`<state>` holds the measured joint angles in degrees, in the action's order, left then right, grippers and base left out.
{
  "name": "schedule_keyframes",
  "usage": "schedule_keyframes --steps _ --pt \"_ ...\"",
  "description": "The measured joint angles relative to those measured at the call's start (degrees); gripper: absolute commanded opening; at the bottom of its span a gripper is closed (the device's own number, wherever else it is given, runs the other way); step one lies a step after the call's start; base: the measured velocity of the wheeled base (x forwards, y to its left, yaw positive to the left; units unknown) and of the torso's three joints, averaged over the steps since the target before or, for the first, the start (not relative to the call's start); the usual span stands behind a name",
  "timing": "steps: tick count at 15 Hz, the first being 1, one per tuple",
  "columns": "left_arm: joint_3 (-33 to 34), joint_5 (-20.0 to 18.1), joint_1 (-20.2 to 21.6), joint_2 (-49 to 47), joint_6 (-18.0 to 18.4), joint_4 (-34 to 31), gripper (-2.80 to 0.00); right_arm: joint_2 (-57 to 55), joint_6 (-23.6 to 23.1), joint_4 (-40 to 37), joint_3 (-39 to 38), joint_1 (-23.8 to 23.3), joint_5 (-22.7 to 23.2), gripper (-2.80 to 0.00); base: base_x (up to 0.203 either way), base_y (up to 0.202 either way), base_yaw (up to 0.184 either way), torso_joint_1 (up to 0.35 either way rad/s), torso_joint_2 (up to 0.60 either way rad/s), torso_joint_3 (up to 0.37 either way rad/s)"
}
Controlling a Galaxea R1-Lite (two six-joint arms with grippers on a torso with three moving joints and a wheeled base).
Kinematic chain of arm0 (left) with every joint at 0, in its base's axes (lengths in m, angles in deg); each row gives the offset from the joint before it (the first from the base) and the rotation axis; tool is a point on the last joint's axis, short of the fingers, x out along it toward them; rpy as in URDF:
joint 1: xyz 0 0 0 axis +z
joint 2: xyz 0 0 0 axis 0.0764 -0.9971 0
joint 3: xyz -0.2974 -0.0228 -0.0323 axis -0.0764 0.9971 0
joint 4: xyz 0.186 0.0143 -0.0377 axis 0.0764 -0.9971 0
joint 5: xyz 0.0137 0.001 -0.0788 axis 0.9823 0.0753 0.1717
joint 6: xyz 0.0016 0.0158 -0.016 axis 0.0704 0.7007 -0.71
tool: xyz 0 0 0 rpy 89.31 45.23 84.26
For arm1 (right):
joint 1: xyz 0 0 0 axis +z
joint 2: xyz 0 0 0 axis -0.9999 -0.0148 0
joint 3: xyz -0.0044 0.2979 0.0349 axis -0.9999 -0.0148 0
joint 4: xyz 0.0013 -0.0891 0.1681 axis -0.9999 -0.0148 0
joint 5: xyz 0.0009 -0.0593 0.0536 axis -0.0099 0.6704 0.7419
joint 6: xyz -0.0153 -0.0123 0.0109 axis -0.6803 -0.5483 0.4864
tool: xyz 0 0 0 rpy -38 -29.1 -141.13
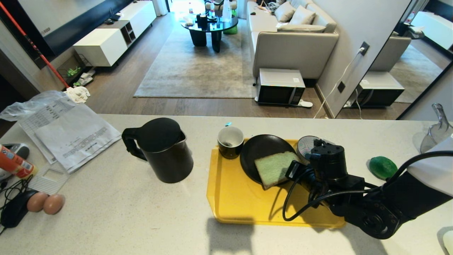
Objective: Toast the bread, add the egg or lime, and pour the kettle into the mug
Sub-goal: Put the baked bread on a plate
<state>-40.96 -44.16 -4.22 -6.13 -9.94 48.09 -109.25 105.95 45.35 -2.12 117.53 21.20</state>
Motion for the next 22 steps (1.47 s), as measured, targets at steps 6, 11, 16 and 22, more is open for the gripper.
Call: schedule_keyframes --steps 6,11,16,22 --pt "0.00 0.00 0.00 0.00 -0.01 0.00 -2.80 -0.27 -0.65 0.09 -0.64 -0.18 0.01 -2.80 0.000 0.000 0.000 0.000 0.00 0.000" --pt "0.00 0.01 0.00 0.00 -0.01 0.01 -2.80 -0.60 -2.09 2.32 -1.31 -0.07 0.02 0.00 0.000 0.000 0.000 0.000 0.00 0.000" --pt "0.00 0.00 0.00 0.00 0.01 0.02 -2.80 -0.64 -3.74 2.78 -1.73 0.08 0.09 0.00 0.000 0.000 0.000 0.000 0.00 0.000" --pt "0.00 0.02 0.00 0.00 0.01 0.00 -2.80 -0.27 -3.80 2.78 -4.01 0.09 0.13 0.00 0.000 0.000 0.000 0.000 0.00 0.000"
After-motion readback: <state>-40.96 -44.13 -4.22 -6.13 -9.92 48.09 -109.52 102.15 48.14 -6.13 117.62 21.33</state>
